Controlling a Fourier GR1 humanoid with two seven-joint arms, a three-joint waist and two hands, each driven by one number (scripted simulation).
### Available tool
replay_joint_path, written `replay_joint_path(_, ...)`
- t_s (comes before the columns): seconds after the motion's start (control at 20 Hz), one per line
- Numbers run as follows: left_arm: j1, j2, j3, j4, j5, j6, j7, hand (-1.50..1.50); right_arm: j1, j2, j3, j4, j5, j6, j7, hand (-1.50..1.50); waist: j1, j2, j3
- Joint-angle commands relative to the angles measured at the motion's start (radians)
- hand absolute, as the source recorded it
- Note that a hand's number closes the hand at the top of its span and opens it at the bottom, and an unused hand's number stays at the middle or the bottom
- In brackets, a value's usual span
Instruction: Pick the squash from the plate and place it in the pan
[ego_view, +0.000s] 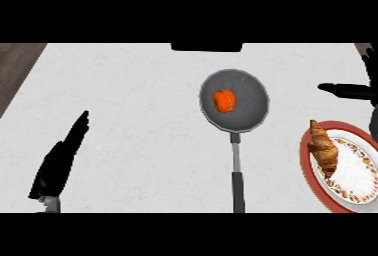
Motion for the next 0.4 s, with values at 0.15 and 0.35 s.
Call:
replay_joint_path(0.15, 0.002, -0.012, 0.005, 0.029, -0.005, 0.008, -0.037, 0.0, 0.076, -0.154, -0.011, 0.047, -0.014, 0.15, -0.073, -1.5, 0.004, 0.003, 0.001)
replay_joint_path(0.35, 0.047, 0.009, 0.019, -0.047, 0.023, -0.027, 0.003, 0.0, 0.125, -0.169, -0.003, 0.056, -0.02, 0.211, -0.111, -1.5, -0.001, -0.006, 0.0)
